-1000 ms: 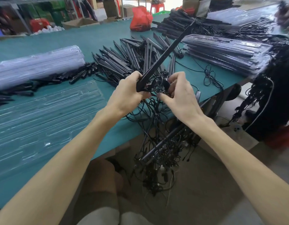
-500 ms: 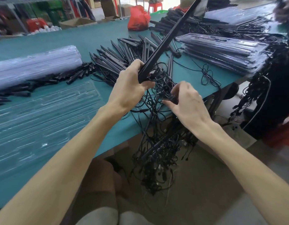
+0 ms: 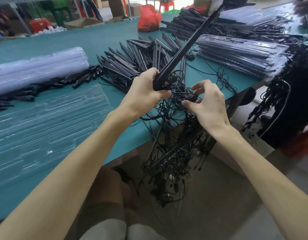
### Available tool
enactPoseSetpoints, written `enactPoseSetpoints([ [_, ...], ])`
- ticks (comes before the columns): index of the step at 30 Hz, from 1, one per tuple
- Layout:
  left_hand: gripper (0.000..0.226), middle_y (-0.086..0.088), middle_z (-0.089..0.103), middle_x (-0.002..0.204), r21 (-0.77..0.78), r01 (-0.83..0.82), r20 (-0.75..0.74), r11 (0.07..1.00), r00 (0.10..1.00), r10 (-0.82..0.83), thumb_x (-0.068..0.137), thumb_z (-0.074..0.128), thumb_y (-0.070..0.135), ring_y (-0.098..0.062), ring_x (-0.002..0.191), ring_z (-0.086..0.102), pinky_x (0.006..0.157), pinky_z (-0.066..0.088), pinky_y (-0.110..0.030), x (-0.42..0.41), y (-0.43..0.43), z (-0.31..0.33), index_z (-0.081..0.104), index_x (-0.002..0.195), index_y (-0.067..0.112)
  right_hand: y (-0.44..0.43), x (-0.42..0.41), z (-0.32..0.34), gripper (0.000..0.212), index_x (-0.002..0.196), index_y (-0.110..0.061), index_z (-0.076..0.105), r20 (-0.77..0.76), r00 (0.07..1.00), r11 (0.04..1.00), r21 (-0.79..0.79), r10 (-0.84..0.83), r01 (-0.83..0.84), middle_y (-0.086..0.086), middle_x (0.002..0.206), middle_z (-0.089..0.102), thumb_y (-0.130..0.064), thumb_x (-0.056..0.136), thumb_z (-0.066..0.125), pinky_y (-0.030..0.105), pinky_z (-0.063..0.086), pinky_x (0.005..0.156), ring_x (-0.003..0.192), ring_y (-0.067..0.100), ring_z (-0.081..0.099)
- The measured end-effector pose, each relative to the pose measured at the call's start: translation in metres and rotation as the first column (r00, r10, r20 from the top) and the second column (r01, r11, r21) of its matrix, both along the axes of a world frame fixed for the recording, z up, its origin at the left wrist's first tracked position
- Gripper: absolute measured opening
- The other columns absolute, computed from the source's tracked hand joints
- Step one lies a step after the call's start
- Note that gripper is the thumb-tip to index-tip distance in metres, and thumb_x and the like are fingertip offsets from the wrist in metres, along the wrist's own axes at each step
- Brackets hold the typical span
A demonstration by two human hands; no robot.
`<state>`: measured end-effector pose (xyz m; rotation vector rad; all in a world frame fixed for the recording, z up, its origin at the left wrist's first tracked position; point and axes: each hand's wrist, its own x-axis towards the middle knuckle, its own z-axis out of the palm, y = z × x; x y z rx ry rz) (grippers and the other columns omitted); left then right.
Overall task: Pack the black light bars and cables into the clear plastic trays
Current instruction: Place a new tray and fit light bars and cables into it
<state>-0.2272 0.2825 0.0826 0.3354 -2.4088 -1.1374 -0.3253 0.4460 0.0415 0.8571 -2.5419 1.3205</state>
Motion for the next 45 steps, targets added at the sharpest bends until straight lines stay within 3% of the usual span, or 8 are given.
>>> enactPoseSetpoints([
  [4,0.029,0.003,0.064,0.082,0.003,-0.008,0.002,1.0,1.0,0.008,0.083,0.082,0.013,-0.011,0.054,0.058,0.051,0.055,-0.027,-0.002,0.001,0.0,0.056,0.095,0.009,0.006,-0.004,0.021,0.038,0.115,-0.02,0.059,0.132,0.99,0.992,-0.115,0.059,-0.044,-0.007,0.102,0.064,-0.018,0.083,0.08,0.01,0.048,0.068,0.076,0.0,0.066],
  [10,0.031,-0.003,0.067,0.09,0.099,-0.073,-0.115,0.992,0.99,0.084,0.084,0.081,0.009,-0.009,0.056,0.062,0.049,0.053,-0.024,0.001,-0.005,0.003,0.057,0.103,0.007,-0.002,0.001,0.057,0.031,0.113,-0.015,0.061,0.034,0.992,0.965,-0.239,0.122,-0.11,-0.002,0.104,0.063,-0.013,0.085,0.077,0.025,0.058,0.068,0.066,0.006,0.07],
  [17,0.035,-0.004,0.066,0.098,0.188,-0.243,-0.266,0.952,0.92,0.287,0.087,0.079,0.016,-0.008,0.061,0.062,0.054,0.052,-0.018,0.017,-0.028,0.022,0.053,0.11,0.007,-0.016,0.008,0.043,0.03,0.114,-0.015,0.066,-0.036,0.978,0.977,-0.037,0.208,-0.209,0.002,0.113,0.062,-0.017,0.086,0.078,0.009,0.051,0.078,0.082,0.001,0.067],
  [25,0.03,-0.002,0.07,0.088,0.282,-0.376,-0.221,0.883,0.87,0.441,0.085,0.081,0.017,-0.005,0.051,0.058,0.054,0.049,-0.019,0.04,-0.069,0.021,0.058,0.104,0.009,-0.014,0.011,0.037,0.015,0.107,-0.018,0.068,-0.115,0.982,0.988,0.049,0.153,-0.148,0.001,0.106,0.064,-0.027,0.097,0.063,0.039,0.054,0.089,0.088,0.017,0.064],
  [29,0.022,0.0,0.072,0.082,0.357,-0.384,-0.151,0.852,0.876,0.458,0.083,0.082,0.017,-0.006,0.05,0.058,0.049,0.043,-0.015,0.067,-0.096,0.013,0.064,0.095,0.014,-0.011,0.017,0.037,0.019,0.106,-0.02,0.07,-0.173,0.967,0.982,0.024,0.187,-0.186,-0.004,0.102,0.064,-0.035,0.1,0.06,0.011,0.044,0.077,0.07,-0.005,0.052],
  [34,0.024,-0.007,0.077,0.091,0.413,-0.426,-0.104,0.805,0.856,0.506,0.081,0.084,0.022,-0.004,0.05,0.058,0.042,0.037,-0.015,0.102,-0.119,0.008,0.067,0.096,0.015,-0.029,0.041,0.039,0.017,0.106,-0.015,0.07,-0.291,0.94,0.981,-0.019,0.178,-0.192,-0.001,0.102,0.062,-0.026,0.102,0.058,0.007,0.038,0.071,0.068,-0.005,0.048],
  [41,0.043,-0.008,0.077,0.095,0.456,-0.476,-0.082,0.752,0.819,0.568,0.081,0.084,0.024,-0.004,0.053,0.057,0.045,0.04,-0.02,0.162,-0.139,0.015,0.066,0.115,0.003,-0.097,0.096,0.021,0.012,0.104,-0.016,0.071,-0.137,0.837,0.848,0.07,0.53,-0.525,-0.01,0.098,0.057,-0.018,0.1,0.06,0.015,0.046,0.071,0.068,0.005,0.062],
  [45,0.026,-0.004,0.069,0.078,0.357,-0.522,-0.124,0.775,0.795,0.593,0.082,0.084,0.019,-0.007,0.05,0.057,0.044,0.04,-0.016,0.203,-0.151,0.018,0.066,0.098,0.008,-0.149,0.13,0.002,0.01,0.103,-0.016,0.07,-0.036,0.754,0.752,0.117,0.656,-0.648,-0.011,0.096,0.057,-0.018,0.1,0.06,0.015,0.044,0.072,0.073,0.004,0.062],
])
